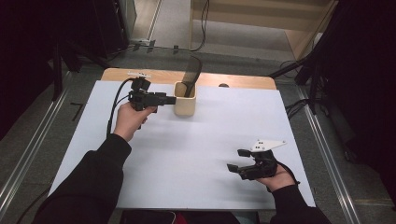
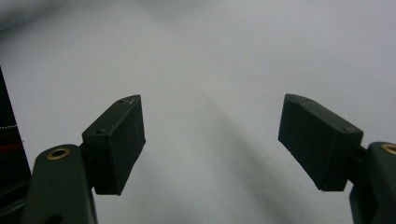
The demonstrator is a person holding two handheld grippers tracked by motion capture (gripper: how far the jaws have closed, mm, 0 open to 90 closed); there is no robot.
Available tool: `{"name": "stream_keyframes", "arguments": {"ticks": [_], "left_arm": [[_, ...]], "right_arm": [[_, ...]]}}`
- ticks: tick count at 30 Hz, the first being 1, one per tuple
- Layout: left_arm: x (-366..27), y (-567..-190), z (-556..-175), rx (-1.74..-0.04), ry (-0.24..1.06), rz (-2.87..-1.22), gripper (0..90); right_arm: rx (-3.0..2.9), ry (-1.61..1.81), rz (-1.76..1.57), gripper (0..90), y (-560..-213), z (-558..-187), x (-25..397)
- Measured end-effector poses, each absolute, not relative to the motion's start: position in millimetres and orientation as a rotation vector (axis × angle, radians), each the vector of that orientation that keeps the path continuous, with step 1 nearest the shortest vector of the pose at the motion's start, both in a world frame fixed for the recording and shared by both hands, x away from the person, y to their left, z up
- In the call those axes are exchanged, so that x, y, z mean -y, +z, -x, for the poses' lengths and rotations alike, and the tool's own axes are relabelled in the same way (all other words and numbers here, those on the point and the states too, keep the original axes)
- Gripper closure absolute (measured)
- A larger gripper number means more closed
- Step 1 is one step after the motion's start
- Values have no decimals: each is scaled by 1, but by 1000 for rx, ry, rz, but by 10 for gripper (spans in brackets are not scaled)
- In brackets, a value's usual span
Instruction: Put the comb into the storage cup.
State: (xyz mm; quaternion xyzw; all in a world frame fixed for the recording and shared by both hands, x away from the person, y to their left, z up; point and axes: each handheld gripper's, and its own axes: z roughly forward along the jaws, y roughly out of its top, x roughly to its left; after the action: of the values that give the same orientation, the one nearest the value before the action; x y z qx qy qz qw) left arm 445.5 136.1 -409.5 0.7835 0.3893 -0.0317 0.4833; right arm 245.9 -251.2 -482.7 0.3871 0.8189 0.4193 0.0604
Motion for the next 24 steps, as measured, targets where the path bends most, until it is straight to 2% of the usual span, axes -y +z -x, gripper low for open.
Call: {"name": "stream_keyframes", "arguments": {"ticks": [24], "left_arm": [[-138, -424, -416, -904, -176, -1943, 313]], "right_arm": [[-2479, 1258, -1182, 211, -484, -247, 252]]}}
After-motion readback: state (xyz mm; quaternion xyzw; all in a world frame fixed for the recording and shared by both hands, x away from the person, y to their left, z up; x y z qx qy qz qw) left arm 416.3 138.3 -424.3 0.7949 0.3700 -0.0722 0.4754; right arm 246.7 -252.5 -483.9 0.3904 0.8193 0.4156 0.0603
